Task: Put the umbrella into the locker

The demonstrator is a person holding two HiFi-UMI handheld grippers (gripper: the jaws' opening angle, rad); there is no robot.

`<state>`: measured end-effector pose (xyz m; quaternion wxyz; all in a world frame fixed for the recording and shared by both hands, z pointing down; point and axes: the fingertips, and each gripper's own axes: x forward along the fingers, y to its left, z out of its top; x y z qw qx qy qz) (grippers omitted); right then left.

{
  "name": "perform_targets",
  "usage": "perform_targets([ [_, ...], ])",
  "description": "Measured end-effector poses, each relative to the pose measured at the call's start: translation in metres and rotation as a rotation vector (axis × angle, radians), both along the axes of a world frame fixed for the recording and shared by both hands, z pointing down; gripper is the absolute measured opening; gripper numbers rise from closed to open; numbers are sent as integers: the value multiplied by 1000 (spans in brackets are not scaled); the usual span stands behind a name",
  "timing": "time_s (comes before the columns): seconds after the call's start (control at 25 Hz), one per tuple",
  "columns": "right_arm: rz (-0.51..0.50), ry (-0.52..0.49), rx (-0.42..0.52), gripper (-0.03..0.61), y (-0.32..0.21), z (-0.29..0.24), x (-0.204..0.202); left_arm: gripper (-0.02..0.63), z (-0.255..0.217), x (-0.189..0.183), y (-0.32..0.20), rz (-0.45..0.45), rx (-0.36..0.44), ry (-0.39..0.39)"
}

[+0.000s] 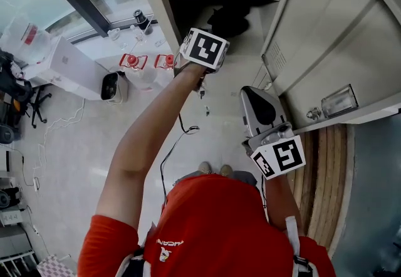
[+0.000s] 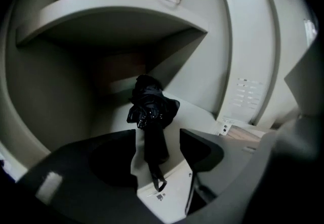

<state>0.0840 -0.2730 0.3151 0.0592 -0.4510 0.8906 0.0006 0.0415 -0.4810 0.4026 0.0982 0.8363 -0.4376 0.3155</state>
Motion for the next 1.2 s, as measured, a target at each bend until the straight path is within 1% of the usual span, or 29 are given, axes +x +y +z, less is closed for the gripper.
perform_targets([
  [0.12, 2, 0, 3, 3, 0, -1, -1, 262, -10, 2, 31, 60, 24, 106],
  [0.2, 3, 1, 11, 3, 0, -3, -3, 262, -18, -1, 52, 86, 69, 170],
  [0.32, 9, 6, 20, 3, 0, -8, -4, 261, -33, -15, 80, 93, 166, 252],
  [0.44, 14, 9, 30, 3, 3, -13, -5, 253, -56, -33, 110, 101, 279, 367],
  [0.52, 9, 5, 33, 3, 7, -15, -7, 199, -72, -46, 133, 100, 356, 423],
  [0.6, -4, -5, 32, 3, 14, -17, -11, 135, -85, -59, 154, 93, 418, 462],
  [0.68, -17, -15, 31, 3, 23, -18, -15, 83, -96, -70, 175, 84, 464, 495],
  [0.8, -29, -32, 37, 3, 34, -20, -20, 12, -105, -83, 202, 62, 509, 516],
  [0.88, -35, -47, 41, 3, 40, -23, -24, 5, -108, -87, 216, 55, 521, 531],
  [1.04, -49, -55, 52, 3, 51, -26, -34, 5, -108, -86, 237, 54, 513, 594],
  [1.2, -53, -63, 64, 2, 59, -28, -39, 5, -103, -78, 246, 96, 523, 574],
])
